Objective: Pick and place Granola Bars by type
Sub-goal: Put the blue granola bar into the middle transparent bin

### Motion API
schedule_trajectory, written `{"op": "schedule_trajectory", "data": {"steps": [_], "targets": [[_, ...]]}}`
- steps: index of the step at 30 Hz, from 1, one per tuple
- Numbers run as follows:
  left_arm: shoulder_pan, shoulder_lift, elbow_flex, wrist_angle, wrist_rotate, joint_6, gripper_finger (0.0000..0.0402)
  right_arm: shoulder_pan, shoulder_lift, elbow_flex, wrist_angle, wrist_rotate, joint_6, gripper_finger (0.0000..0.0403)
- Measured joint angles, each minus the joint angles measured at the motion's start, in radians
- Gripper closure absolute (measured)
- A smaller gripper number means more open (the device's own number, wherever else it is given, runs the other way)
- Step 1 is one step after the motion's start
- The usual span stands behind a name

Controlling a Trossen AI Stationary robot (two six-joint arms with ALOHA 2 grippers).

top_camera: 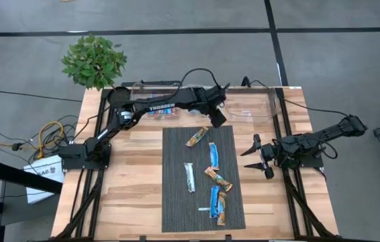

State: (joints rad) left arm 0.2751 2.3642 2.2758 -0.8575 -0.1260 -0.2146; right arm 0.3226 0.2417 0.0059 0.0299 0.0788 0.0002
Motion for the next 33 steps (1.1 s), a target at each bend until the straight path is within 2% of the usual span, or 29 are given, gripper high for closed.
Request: {"op": "schedule_trajectory", "data": {"steps": [12,17,21,25,33], "targets": [[-0.127,0.0,0.079,-0.122,0.031,0.379,0.0269,0.0,0.0,0.0,0.0,0.0,0.0,0.0182],[-0.179,-0.014,0.08,-0.162,0.129,0.522,0.0269,0.0,0.0,0.0,0.0,0.0,0.0,0.0182],[-0.221,-0.029,0.079,-0.192,0.27,0.617,0.0269,0.0,0.0,0.0,-0.001,0.0,0.0,0.0182],[-0.272,-0.043,0.079,-0.207,0.364,0.667,0.0269,0.0,0.0,0.0,-0.001,0.0,0.0,0.0182],[-0.39,-0.051,0.078,-0.215,0.373,0.692,0.0269,0.0,0.0,0.0,0.0,0.0,0.0,0.0182]]}}
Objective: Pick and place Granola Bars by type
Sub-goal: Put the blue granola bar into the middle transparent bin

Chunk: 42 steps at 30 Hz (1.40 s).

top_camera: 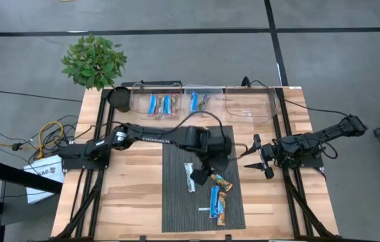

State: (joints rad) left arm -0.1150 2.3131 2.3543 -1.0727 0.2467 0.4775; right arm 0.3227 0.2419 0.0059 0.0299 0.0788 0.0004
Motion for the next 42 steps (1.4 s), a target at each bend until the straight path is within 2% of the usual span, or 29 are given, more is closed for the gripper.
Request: {"op": "schedule_trajectory", "data": {"steps": [10,18,20,25,30,37,42], "targets": [[-0.125,0.0,0.0,-0.016,0.0,-0.087,0.0269,0.0,0.0,0.0,0.0,0.0,0.0,0.0182],[-0.184,0.012,-0.002,-0.017,-0.009,-0.34,0.0269,0.0,0.0,0.0,0.0,0.0,0.0,0.0182],[-0.196,0.013,-0.002,-0.018,-0.026,-0.424,0.0269,0.0,0.0,0.0,0.0,0.0,0.0,0.0182],[-0.233,0.013,-0.036,0.012,-0.179,-0.685,0.0269,0.0,0.0,0.0,0.0,0.0,0.0,0.0182],[-0.267,0.011,-0.078,0.051,-0.266,-0.917,0.0269,0.0,0.0,0.0,0.0,0.0,0.0,0.0182],[-0.3,0.013,-0.122,0.071,-0.363,-1.429,0.0269,0.0,0.0,0.0,0.0,0.0,0.0,0.0182],[-0.321,0.012,-0.122,0.077,-0.505,-1.747,0.0269,0.0,0.0,0.0,0.0,0.0,0.0,0.0182]]}}
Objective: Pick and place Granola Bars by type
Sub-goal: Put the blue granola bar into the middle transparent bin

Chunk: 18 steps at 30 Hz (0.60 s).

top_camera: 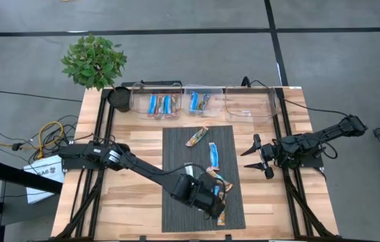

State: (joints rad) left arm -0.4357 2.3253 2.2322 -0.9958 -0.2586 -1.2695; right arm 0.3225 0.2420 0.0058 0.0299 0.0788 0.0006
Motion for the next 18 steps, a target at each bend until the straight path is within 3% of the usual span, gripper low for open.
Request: {"op": "schedule_trajectory", "data": {"steps": [6,12,18], "targets": [[-0.004,0.006,0.0,0.001,-0.083,-0.185,0.0269,0.0,0.0,0.0,0.0,0.0,0.0,0.0182],[-0.003,0.047,0.001,0.032,-0.059,-0.218,0.0264,0.0,0.0,0.0,-0.001,0.0,0.0,0.0182],[-0.004,0.105,0.001,0.063,0.0,-0.219,0.0234,0.0,0.0,0.0,0.0,0.0,0.0,0.0182]]}}
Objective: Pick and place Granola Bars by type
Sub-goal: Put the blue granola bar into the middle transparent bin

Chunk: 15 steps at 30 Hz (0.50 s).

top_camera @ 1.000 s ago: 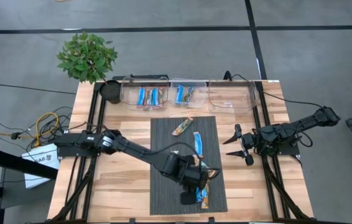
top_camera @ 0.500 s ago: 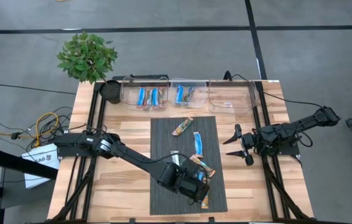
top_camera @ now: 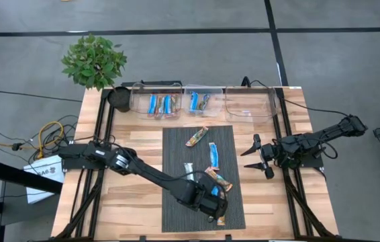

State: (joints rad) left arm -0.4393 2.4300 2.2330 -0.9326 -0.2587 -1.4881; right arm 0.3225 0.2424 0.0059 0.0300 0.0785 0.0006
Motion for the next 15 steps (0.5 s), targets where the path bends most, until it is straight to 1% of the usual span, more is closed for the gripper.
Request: {"op": "schedule_trajectory", "data": {"steps": [2,8,11,15], "targets": [[0.001,0.016,0.0,0.024,0.02,0.003,0.0221,0.0,-0.002,0.0,-0.004,0.0,0.0,0.0182],[0.002,0.053,0.0,0.068,0.029,0.005,0.0187,0.0,0.0,0.0,-0.005,0.0,0.0,0.0182],[0.005,0.072,0.002,0.091,0.03,0.005,0.0178,0.0,-0.001,0.0,-0.004,0.0,0.0,0.0182],[0.012,0.093,0.001,0.108,0.039,0.005,0.0175,0.0,-0.001,0.0,-0.003,0.0,0.0,0.0182]]}}
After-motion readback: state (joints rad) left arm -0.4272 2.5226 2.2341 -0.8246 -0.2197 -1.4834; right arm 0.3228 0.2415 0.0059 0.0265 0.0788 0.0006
